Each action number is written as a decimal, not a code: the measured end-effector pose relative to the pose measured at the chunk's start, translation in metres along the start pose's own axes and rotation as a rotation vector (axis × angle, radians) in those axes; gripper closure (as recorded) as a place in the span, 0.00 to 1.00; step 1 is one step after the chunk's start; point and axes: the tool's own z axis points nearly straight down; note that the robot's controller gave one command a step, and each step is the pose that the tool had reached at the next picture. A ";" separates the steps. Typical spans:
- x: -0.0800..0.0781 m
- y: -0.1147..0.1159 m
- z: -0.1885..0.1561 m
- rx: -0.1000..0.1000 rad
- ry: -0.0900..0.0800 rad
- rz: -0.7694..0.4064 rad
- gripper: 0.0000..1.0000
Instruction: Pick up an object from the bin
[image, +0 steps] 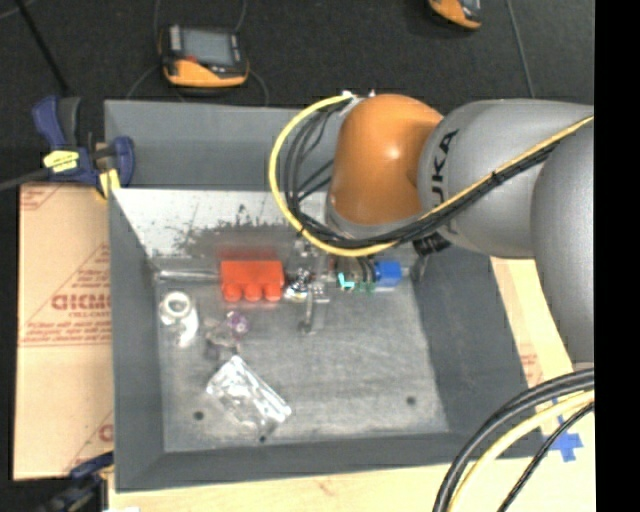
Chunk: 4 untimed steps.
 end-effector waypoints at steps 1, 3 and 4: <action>-0.038 0.056 0.093 0.002 -0.017 -0.327 0.00; -0.027 0.084 0.095 0.000 -0.013 -0.860 1.00; -0.042 0.056 -0.075 0.007 -0.017 -0.856 1.00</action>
Offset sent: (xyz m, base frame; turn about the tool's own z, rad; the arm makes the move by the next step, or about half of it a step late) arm 0.0328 0.0580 -0.0979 -0.3298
